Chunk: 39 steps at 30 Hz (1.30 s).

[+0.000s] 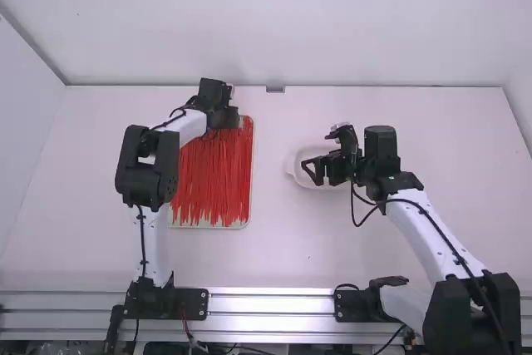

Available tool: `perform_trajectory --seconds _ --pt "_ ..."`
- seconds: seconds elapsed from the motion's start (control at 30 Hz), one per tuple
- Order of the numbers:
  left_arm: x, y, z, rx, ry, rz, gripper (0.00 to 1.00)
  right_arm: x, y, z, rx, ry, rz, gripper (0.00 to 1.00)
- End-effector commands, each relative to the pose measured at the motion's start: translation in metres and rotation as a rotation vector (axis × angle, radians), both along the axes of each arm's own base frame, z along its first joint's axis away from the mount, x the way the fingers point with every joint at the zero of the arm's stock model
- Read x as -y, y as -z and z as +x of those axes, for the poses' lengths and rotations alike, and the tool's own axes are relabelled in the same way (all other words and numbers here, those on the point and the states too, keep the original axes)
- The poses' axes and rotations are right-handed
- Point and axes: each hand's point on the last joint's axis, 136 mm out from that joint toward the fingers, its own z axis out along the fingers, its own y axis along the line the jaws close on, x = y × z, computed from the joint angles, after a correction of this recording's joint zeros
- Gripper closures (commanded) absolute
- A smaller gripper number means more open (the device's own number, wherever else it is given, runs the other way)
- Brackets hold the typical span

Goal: Fasten the cable tie

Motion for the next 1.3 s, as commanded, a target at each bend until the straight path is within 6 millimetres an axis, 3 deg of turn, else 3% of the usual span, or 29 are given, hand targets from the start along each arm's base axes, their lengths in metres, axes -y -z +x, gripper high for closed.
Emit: perform_trajectory --seconds 0.0,1.0,1.27 --pt "-0.002 0.002 0.005 0.005 -0.002 0.006 0.66 -0.003 -0.011 0.006 0.023 -0.009 0.009 0.0" --pt "-0.001 0.014 -0.001 0.011 -0.009 -0.011 0.7 -0.002 -0.011 0.006 0.023 -0.008 0.01 0.0" --pt "0.003 0.014 -0.003 -0.005 -0.008 -0.044 0.67 -0.003 -0.011 0.006 0.023 -0.009 0.01 0.0"
